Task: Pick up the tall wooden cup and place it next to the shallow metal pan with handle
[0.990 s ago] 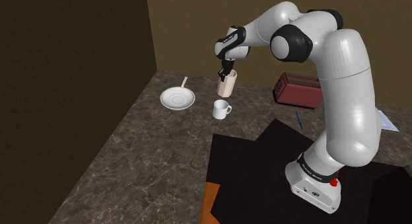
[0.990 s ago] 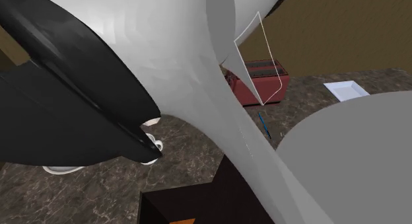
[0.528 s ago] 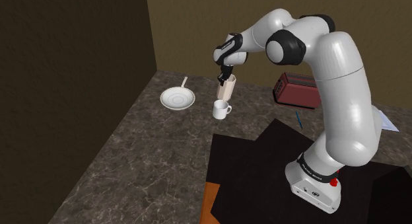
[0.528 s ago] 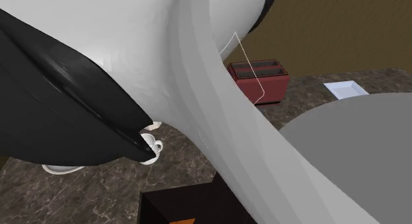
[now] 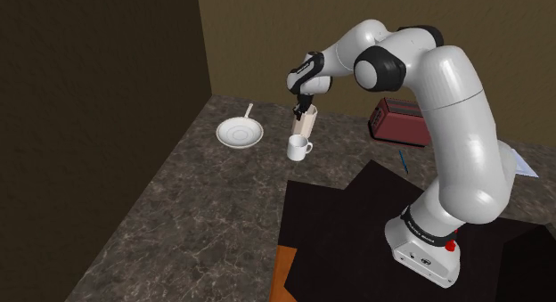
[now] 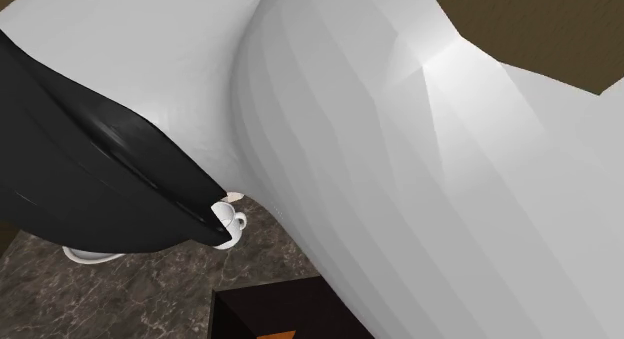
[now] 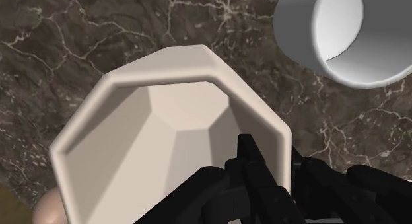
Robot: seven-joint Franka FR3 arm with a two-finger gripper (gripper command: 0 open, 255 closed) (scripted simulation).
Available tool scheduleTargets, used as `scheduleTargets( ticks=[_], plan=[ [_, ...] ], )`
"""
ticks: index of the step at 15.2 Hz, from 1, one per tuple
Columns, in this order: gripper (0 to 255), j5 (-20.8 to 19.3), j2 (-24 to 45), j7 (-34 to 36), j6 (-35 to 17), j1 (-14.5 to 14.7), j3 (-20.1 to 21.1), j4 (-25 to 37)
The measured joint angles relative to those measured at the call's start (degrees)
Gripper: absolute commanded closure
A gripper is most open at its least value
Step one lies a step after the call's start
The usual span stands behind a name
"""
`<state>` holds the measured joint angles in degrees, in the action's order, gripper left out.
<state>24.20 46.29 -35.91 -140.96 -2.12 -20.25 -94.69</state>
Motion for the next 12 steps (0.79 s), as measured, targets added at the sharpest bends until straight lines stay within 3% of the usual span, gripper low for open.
scheduleTargets(
  ticks=[3, 4, 12],
  plan=[
    [255, 0.01, 0.06, -0.01, -0.01, -0.03, 0.01, 0.07],
    [0, 0.01, 0.07, 0.0, 0.0, -0.03, 0.01, 0.09],
    [0, -0.63, -1.89, 0.3, 1.27, 0.45, -0.7, -0.57]
  ],
)
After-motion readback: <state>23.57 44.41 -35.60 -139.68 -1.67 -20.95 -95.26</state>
